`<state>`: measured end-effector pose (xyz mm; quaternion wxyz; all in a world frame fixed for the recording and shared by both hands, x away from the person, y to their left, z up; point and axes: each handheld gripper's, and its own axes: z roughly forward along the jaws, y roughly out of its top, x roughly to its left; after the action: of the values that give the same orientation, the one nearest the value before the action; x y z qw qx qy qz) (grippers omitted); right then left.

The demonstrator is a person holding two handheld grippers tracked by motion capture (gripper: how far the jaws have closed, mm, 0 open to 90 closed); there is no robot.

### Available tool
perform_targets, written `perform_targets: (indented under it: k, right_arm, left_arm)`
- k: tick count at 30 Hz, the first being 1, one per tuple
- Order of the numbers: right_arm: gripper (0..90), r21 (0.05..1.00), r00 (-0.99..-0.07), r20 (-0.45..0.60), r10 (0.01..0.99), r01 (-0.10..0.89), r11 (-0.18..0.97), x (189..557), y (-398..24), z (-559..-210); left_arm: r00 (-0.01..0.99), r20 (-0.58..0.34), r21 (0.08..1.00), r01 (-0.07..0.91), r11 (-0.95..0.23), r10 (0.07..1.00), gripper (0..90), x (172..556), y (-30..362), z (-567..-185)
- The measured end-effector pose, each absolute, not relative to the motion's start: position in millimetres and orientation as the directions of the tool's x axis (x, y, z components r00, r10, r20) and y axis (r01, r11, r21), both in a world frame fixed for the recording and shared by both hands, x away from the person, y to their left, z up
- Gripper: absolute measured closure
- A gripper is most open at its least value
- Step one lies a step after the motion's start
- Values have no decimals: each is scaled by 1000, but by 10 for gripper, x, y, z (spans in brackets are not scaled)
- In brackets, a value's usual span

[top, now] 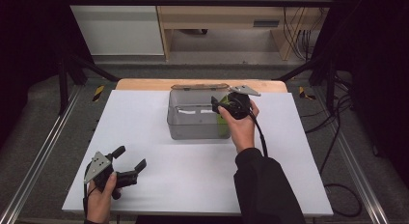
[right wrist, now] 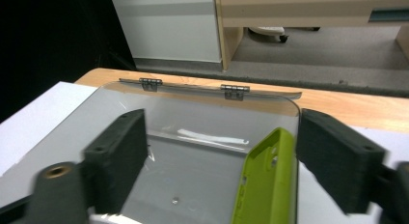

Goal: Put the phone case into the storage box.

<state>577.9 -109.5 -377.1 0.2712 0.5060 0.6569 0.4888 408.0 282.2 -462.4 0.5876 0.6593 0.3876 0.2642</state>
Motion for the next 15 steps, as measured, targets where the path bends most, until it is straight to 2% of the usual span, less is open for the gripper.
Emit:
perform_targets:
  k: [2,8,15]
  right_arm:
    - [104,924,-354,130,926,383,17,5762,-1110,-3752]
    - [95,947,-393,92,915,319,43,5697,-1134,-3683]
    - [74,953,-443,73,894,294,68,5628,-1170,-3634]
  left_arm:
    - [560,-106,980,201,-11,822,21,4080,2823,-4625]
    - [559,-108,980,200,-8,822,21,4083,2833,-4624]
    - [555,-111,979,202,-4,824,20,4086,2850,-4622]
